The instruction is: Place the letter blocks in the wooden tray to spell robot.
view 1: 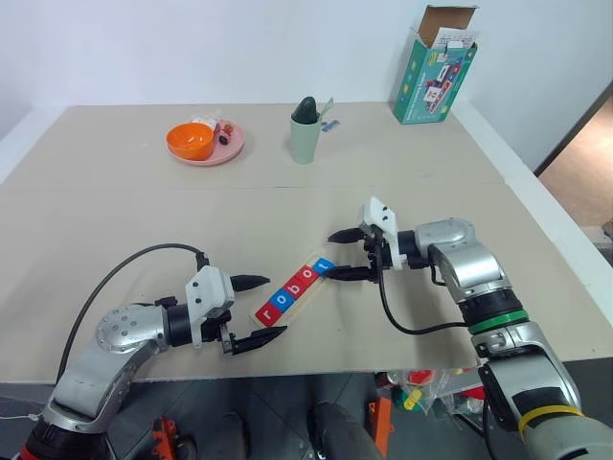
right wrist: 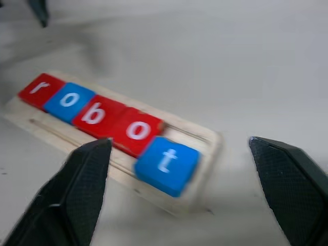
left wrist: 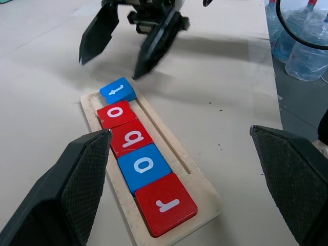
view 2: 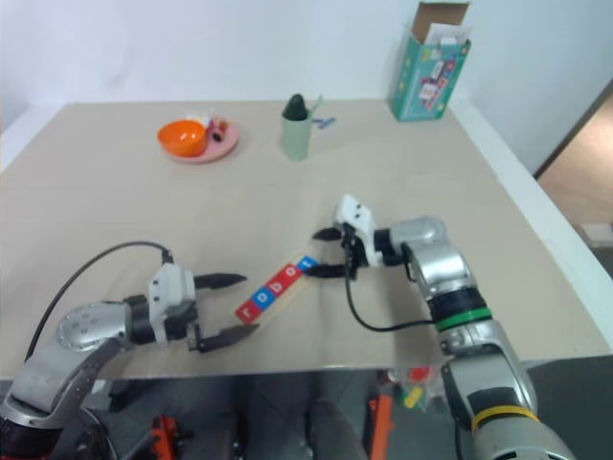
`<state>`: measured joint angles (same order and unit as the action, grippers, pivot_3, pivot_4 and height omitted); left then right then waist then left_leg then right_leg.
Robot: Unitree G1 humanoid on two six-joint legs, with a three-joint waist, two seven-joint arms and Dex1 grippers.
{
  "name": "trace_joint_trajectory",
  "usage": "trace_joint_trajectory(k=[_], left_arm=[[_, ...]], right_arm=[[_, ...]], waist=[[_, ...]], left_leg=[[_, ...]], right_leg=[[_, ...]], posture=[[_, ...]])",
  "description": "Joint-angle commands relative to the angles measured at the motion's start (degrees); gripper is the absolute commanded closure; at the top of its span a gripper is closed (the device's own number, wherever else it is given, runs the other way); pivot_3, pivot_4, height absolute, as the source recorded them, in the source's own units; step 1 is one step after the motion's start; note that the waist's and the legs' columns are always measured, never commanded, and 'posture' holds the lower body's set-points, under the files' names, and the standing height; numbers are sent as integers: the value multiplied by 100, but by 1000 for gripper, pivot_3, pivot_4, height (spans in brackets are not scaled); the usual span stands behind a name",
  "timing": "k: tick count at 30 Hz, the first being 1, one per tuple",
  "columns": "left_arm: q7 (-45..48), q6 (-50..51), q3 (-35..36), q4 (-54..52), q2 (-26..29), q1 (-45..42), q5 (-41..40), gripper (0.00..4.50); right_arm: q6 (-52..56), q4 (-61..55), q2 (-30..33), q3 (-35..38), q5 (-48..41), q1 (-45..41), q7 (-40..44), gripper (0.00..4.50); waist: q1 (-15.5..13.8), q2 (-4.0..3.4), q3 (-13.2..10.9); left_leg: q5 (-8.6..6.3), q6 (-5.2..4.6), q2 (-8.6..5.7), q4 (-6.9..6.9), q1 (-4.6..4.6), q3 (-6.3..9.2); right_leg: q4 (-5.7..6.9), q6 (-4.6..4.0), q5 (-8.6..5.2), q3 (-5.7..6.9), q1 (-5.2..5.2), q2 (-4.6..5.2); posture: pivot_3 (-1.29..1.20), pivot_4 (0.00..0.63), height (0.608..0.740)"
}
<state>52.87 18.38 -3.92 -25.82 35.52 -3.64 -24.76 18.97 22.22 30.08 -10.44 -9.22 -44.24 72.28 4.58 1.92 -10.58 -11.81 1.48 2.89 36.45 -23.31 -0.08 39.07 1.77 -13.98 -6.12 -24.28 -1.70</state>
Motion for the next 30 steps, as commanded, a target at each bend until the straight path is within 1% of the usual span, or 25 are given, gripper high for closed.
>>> trace_joint_trajectory(k=[1,3,4,5,9,10,16,30], left_arm=[[11,-98,179,-104,52,-54,-76,0],[15,-100,208,-96,62,-68,-88,0],[4,-98,229,-91,51,-84,-103,0],[-13,-86,253,-87,31,-109,-130,0],[-104,-92,299,-42,-69,-188,-154,0],[-130,-109,300,-26,-96,-206,-134,0],[-324,-9,333,-39,-249,-343,-198,0],[-378,-3,348,-73,-208,-322,-125,0]], right_arm=[[64,-144,160,294,-188,-23,-29,1583],[135,-225,209,342,-254,54,-34,2274],[171,-264,228,364,-279,95,-36,2516],[211,-305,250,383,-306,144,-39,2979],[402,-619,302,336,-348,414,-113,4381],[442,-740,313,282,-325,492,-133,4454],[549,-980,276,156,-282,677,-238,4454],[454,-871,211,-50,-238,652,-286,4454]], waist=[[0,0,0],[0,0,0],[0,0,0],[0,0,0],[-1,0,0],[0,0,0],[-1,0,0],[-2,0,0]], left_leg=[[0,0,0,-1,0,0],[0,0,0,-1,0,0],[0,0,0,-1,0,0],[0,0,0,-1,0,0],[0,0,0,0,0,-1],[0,0,0,0,0,-1],[0,0,0,0,0,0],[0,0,-2,2,-1,-1]], right_leg=[[0,0,0,0,-1,0],[0,0,0,0,0,0],[0,0,0,0,0,0],[0,0,0,0,0,0],[0,1,0,-1,0,0],[0,1,0,-1,0,0],[0,3,1,-1,0,0],[-1,6,1,-3,1,1]], posture=[[0,150,740],[0,150,740],[0,150,740],[0,150,740],[0,150,740],[0,150,740],[0,150,740],[0,150,740]])
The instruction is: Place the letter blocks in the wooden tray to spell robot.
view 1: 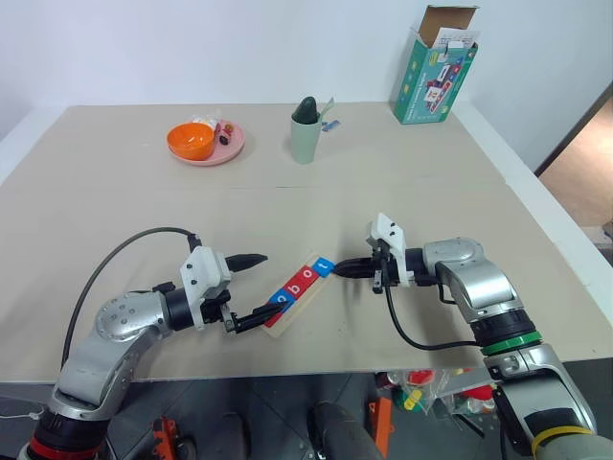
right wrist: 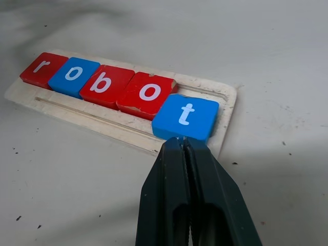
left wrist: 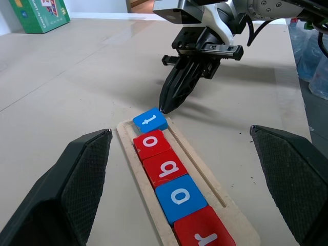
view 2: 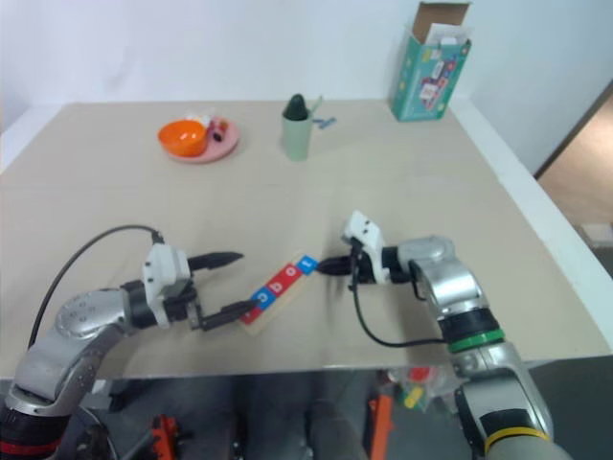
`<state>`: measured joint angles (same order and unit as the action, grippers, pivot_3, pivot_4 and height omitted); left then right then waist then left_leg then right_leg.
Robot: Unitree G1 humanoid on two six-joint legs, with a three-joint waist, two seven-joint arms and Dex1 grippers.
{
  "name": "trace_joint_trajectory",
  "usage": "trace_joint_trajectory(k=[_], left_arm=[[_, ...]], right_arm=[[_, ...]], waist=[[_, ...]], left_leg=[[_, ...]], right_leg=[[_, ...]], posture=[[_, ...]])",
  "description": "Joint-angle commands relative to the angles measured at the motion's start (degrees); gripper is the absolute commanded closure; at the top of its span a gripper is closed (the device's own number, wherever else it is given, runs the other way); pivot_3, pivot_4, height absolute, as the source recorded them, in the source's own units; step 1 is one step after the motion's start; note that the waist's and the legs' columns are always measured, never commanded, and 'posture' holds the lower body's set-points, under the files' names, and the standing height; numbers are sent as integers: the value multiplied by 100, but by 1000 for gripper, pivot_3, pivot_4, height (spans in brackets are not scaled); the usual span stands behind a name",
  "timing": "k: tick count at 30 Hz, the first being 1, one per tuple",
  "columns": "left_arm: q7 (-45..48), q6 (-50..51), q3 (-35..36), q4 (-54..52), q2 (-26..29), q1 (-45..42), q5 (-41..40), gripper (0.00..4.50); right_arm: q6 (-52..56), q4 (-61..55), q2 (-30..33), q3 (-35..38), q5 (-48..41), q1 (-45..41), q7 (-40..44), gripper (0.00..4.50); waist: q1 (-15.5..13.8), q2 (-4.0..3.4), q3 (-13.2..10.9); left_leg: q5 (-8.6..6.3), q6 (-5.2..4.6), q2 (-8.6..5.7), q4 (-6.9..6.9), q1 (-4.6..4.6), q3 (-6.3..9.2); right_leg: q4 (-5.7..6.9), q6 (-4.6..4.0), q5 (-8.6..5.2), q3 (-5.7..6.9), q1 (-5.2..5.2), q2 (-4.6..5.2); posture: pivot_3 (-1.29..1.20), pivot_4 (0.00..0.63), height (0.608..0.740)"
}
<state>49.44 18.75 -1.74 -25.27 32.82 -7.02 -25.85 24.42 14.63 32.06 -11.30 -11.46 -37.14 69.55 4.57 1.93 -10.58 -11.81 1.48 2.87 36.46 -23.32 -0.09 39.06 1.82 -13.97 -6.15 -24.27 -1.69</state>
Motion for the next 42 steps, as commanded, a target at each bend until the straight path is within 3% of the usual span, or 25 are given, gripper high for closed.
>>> trace_joint_trajectory(k=[1,32,39,42], left_arm=[[-40,-47,130,-132,70,35,-11,0],[-153,-101,117,-155,93,160,67,0],[-492,-69,455,-43,4,179,29,0],[-730,44,833,93,-41,129,-119,0]], right_arm=[[-108,-101,3,24,-6,-66,-11,4454],[-450,475,-340,-212,190,-497,55,4454],[-165,240,-162,203,-79,-546,-23,4454],[65,0,36,554,-306,-428,-138,3728]], waist=[[0,0,0],[-1,0,0],[-1,0,0],[-7,0,0]], left_leg=[[0,0,0,0,0,0],[0,0,0,-1,0,0],[0,0,0,0,-1,1],[0,0,0,0,-2,1]], right_leg=[[0,0,0,0,0,0],[-1,0,-1,1,0,1],[0,0,0,2,0,1],[-1,0,-1,2,-1,3]], posture=[[0,150,740],[0,150,740],[0,150,740],[0,150,740]])
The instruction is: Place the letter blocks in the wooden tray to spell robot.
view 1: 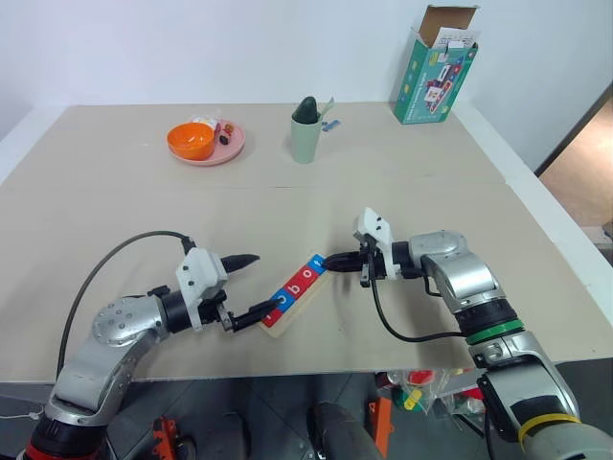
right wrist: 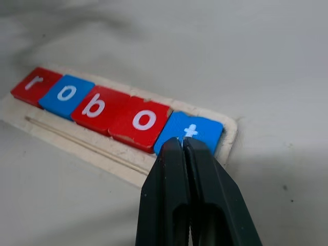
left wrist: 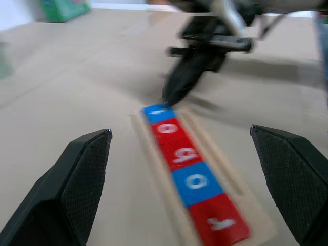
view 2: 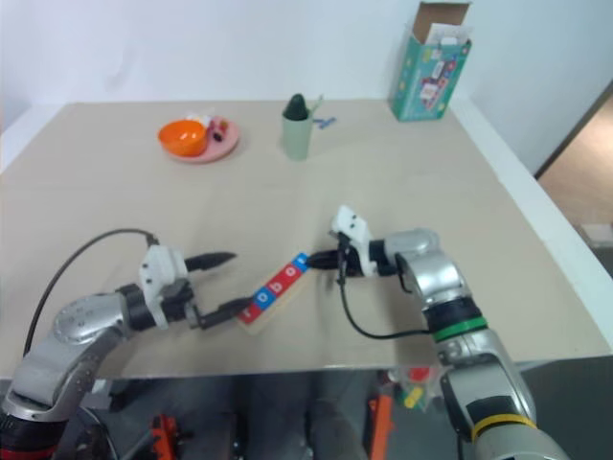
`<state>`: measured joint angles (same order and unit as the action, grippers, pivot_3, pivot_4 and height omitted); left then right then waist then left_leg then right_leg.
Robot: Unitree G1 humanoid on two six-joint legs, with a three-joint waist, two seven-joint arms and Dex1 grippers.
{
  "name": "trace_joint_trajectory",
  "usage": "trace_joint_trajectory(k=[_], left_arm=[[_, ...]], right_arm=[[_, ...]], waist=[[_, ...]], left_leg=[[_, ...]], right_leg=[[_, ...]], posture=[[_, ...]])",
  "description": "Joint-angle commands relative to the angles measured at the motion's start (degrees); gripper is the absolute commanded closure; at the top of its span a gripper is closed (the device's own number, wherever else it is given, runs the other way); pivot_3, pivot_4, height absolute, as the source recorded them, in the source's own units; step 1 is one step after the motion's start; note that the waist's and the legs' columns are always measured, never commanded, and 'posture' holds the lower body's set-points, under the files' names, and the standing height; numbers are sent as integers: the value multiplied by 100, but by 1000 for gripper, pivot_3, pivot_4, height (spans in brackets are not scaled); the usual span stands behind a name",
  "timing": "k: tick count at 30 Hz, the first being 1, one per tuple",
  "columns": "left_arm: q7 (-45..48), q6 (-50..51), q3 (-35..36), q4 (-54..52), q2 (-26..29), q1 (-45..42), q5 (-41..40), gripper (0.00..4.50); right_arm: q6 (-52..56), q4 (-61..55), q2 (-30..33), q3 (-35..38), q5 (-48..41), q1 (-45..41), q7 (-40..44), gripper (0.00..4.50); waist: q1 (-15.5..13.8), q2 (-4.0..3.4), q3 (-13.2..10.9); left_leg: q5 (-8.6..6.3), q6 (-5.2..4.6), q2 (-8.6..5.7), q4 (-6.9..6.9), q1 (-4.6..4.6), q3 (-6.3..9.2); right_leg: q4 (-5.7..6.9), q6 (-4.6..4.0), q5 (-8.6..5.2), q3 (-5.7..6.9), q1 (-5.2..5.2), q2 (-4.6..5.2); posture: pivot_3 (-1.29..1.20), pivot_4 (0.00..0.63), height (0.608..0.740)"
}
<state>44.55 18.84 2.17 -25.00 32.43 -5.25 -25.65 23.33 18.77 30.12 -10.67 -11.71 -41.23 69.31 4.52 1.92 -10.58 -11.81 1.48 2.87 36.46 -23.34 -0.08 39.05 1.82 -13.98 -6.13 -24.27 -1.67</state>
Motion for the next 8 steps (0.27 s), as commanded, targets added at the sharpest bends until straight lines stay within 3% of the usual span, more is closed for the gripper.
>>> trace_joint_trajectory(k=[1,8], left_arm=[[-310,83,526,141,43,-68,-96,0],[-263,-451,987,1154,374,-227,275,0]], right_arm=[[222,-503,295,591,-344,51,-155,3369],[336,-757,766,1127,-443,642,-555,772]], waist=[[-2,0,0],[-5,0,0]], left_leg=[[0,0,0,0,0,0],[0,-1,-1,-2,1,1]], right_leg=[[0,1,-1,1,0,1],[0,-3,-4,3,-1,1]], posture=[[0,150,740],[0,150,740]])
